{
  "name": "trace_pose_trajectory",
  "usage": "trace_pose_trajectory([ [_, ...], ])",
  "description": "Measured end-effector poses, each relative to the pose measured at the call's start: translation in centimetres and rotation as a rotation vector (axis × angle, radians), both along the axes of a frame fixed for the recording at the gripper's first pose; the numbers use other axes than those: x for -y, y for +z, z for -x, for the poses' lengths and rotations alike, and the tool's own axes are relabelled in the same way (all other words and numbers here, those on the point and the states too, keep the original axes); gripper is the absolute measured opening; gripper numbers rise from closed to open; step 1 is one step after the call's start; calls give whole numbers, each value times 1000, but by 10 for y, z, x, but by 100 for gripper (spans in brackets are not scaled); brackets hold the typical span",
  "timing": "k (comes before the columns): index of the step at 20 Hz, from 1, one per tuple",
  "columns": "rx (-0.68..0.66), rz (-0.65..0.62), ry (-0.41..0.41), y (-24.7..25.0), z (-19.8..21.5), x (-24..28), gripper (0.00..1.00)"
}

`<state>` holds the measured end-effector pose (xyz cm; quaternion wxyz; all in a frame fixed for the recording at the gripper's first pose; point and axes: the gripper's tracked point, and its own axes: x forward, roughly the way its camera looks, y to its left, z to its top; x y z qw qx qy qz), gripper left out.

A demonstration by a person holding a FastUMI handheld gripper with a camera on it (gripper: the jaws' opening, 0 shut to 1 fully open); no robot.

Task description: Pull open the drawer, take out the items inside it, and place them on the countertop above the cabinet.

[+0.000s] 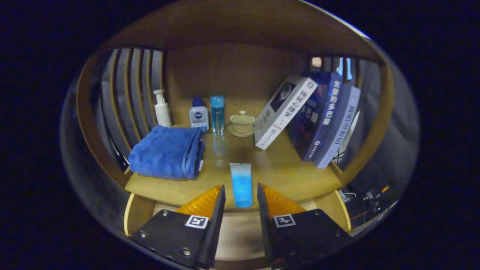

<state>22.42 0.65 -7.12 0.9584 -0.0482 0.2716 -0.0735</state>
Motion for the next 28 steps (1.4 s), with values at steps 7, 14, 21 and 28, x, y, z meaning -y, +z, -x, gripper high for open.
trace_pose_trajectory([
  [7, 232, -2, 25, 19, 102, 1, 50],
  [14, 300, -48, 118, -25, 183, -18, 50],
  [21, 233, -150, 113, -88, 215, -16, 50],
  [28, 216, -140, 51, -110, 201, 2, 85],
])
